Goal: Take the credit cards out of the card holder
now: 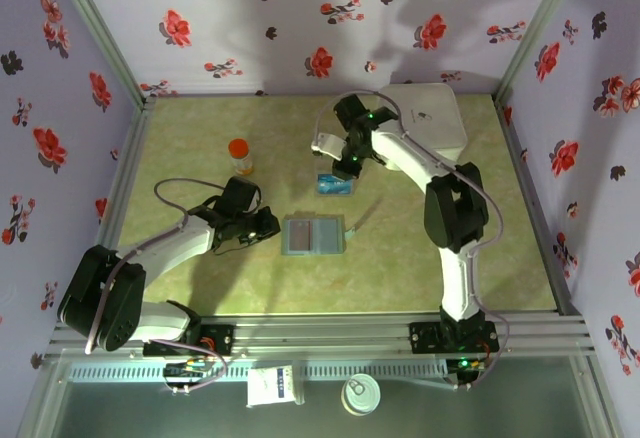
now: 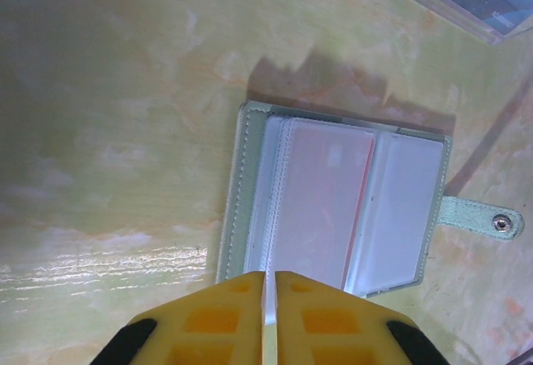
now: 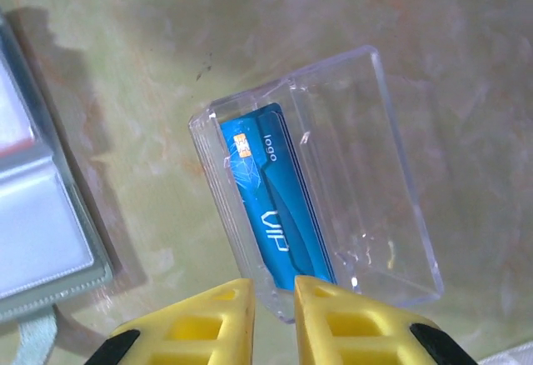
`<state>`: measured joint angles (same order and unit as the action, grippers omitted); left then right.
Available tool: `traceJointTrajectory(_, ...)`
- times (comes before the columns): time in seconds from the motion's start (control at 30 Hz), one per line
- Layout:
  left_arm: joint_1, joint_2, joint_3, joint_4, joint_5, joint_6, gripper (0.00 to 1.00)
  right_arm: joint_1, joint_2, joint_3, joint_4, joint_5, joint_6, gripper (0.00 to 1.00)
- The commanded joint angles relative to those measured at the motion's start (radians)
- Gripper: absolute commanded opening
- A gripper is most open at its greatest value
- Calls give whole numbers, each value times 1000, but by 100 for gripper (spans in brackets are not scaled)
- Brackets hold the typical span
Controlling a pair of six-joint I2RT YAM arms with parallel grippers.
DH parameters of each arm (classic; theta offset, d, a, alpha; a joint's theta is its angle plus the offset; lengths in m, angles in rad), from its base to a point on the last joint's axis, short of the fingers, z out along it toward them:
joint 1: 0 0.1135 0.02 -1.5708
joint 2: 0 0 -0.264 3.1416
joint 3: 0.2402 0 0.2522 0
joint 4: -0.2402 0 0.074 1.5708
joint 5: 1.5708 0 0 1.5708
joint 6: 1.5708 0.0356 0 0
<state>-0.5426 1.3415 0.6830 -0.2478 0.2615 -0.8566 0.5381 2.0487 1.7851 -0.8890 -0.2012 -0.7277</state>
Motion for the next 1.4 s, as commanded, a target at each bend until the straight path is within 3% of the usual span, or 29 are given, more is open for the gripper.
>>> traceJointTrajectory(0.0,8,-10,-15,1,-2,16,11,32,-76,-100,106,14,203,21)
traceJointTrajectory(0.53,7,44,-39,87,38,9,11,213,-328,-642,581,59,1138,15)
traceJointTrajectory(0.7,6,69,-38,109,59,6,11,224,-352,-765,736,15,1387,3)
traceJointTrajectory(0.83,4,93,-36,123,65,13,10,229,-327,-788,771,-25,1479,2)
traceJointTrajectory(1.03,4,118,-39,139,76,15,9,252,-281,-800,858,-131,1545,11)
traceJointTrajectory(1.37,4,148,-56,160,74,5,5,290,-225,-744,856,-153,1575,20)
